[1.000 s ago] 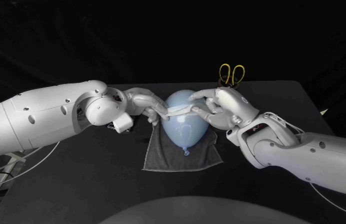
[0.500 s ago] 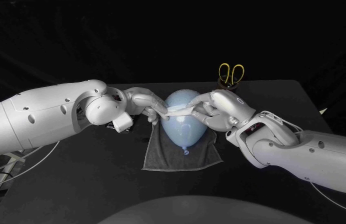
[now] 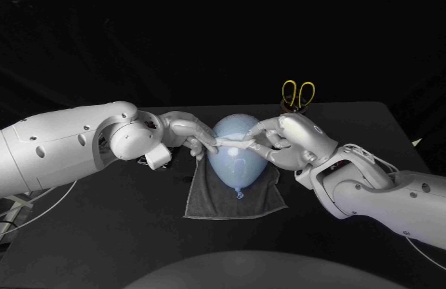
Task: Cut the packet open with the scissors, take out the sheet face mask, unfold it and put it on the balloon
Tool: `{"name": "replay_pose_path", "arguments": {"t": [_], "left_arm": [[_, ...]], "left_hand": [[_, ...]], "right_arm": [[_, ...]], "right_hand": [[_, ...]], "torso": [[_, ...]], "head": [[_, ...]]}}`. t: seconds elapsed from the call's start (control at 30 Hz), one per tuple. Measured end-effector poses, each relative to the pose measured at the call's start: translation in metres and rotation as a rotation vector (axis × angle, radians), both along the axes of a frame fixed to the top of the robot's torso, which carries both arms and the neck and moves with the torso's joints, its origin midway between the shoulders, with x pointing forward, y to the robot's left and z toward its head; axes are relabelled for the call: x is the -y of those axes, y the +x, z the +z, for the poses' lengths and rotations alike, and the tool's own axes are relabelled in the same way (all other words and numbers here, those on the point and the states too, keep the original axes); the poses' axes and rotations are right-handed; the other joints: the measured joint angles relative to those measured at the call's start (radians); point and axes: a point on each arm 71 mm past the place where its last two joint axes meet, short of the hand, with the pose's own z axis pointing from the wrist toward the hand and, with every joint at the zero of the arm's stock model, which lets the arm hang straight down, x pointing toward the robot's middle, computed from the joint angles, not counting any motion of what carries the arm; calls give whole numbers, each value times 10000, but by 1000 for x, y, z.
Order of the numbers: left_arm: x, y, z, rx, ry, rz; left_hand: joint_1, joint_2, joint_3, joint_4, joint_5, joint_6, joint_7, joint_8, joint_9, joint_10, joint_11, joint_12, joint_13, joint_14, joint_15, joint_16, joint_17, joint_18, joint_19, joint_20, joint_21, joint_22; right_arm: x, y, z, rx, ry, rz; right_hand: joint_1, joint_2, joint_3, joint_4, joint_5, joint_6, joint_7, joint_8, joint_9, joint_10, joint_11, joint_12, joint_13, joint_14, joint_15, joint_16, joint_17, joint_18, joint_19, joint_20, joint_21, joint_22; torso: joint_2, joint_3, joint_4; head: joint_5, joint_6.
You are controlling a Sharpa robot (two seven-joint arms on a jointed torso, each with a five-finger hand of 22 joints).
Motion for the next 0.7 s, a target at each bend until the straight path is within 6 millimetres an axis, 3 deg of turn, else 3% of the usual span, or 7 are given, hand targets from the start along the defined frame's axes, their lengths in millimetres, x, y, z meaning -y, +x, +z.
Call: {"name": "replay_pose_path", "arguments": {"t": [0.43,0.53,0.7], "left_arm": [[-1,0,-1,-36,-17,-13],[-1,0,-1,-52,-24,-16],[-2,1,-1,-72,-26,25]], "left_hand": [[37,37,0,0,-5,-17,-17,35,0,0,0,0,-2,1,0,0,-4,-14,0,0,0,-2],[37,37,0,0,-5,-18,-18,35,0,0,0,0,-2,1,0,0,-4,-16,0,0,0,-2],[37,36,0,0,-5,-13,-13,35,1,0,0,0,-3,2,1,-1,-4,-19,0,0,0,-2]], "right_arm": [[0,-6,-12,-665,-1263,772],[1,-7,-15,-681,-1500,772],[3,-8,-18,-661,-1829,651]], "right_hand": [[49,-59,58,-59,-19,-112,-78,258,74,34,-38,-273,9,32,-34,-5,6,0,-2,-70,-93,-5],[-86,-195,1,-116,-17,-177,-36,313,280,33,-38,-381,8,32,-33,-7,9,0,-37,-105,-253,-3],[-188,-399,-111,-84,-14,-259,-28,320,291,33,-38,-495,7,31,-32,-10,8,0,-37,-105,-332,0]], "torso": [[-3,0,-1],[-1,0,-1],[2,0,0]], "head": [[35,-78],[37,-89],[37,-106]]}}
